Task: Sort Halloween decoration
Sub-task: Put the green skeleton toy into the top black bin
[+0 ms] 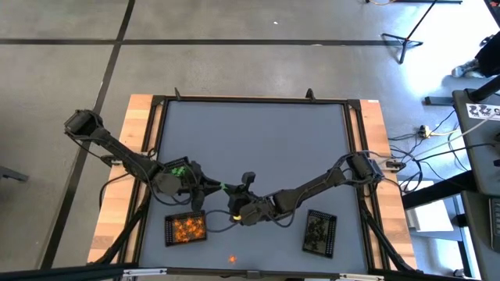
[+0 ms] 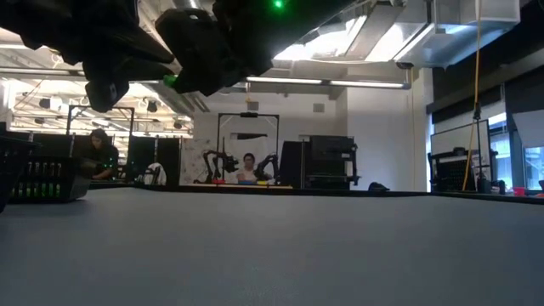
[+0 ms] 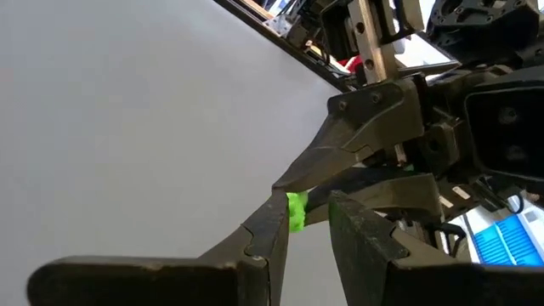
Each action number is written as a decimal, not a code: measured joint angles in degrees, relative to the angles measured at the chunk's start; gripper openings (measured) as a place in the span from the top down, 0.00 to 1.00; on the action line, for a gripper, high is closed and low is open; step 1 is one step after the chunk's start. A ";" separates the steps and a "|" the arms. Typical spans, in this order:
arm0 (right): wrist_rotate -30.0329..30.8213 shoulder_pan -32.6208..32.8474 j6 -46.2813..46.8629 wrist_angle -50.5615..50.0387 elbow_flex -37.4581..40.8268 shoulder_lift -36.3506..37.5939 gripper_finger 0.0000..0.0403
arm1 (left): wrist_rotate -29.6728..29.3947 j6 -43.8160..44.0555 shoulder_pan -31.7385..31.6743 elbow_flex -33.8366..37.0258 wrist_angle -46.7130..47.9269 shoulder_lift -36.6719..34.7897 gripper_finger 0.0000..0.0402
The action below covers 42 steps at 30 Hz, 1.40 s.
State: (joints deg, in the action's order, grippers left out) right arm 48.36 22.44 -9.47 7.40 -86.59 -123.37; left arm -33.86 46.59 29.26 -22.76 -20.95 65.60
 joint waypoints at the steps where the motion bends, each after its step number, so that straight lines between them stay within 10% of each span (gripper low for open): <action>1: 0.00 0.02 0.00 0.00 0.00 0.00 0.92 | 0.02 0.01 0.00 0.00 0.36 0.00 0.80; 42: -3.11 -0.82 -1.33 2.69 -0.07 0.11 0.92 | -0.02 1.29 0.23 0.07 1.87 0.07 0.80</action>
State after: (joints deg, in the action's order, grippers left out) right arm 45.25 21.63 -10.81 10.09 -86.65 -123.26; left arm -33.87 47.88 29.48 -22.70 -19.07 65.67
